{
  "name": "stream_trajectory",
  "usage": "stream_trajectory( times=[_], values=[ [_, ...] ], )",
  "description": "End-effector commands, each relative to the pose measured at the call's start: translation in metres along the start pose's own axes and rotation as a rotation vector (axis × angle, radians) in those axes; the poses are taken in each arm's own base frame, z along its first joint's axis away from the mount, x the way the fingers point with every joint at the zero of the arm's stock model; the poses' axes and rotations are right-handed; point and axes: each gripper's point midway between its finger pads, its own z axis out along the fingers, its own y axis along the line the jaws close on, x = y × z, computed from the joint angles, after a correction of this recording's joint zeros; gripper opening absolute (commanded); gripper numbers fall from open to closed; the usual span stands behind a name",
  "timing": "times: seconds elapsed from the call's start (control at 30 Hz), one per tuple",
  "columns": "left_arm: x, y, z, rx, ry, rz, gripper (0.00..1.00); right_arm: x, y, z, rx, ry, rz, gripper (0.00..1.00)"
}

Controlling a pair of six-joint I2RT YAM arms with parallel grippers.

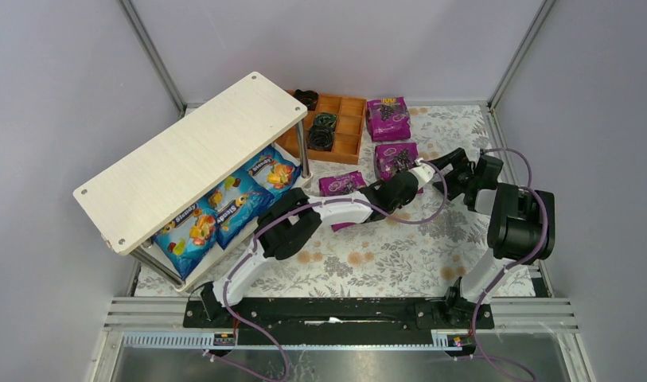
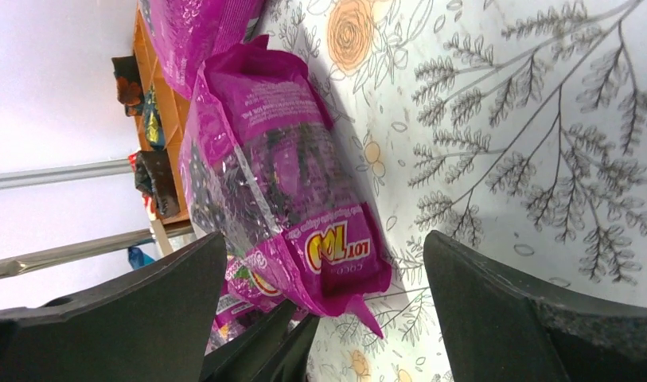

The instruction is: Place and organize the candy bags onto the shelf

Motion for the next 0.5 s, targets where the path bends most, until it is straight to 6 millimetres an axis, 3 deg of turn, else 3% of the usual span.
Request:
stream_trajectory(
  times=[0.0, 0.13, 0.33, 0.47],
  values=[
    [-0.002, -0.006, 0.004, 0.050, 0.007, -0.047, 0.19, -0.005, 0.026, -0.010, -0.103, -0.052, 0.027, 1.00],
    [-0.022, -0.008, -0.002, 0.089, -0.037, -0.096, 0.00, 0.008, 0.020, -0.012, -0.143, -0.050, 0.127, 1.00],
    [-0.053, -0.018, -0.016, 0.199, -0.106, -0.174, 0.00, 0.032, 0.010, -0.012, -0.195, -0.042, 0.277, 1.00],
    [-0.062, -0.018, -0.027, 0.243, -0.137, -0.181, 0.00, 0.048, 0.011, 0.002, -0.205, -0.019, 0.298, 0.97]
  ],
)
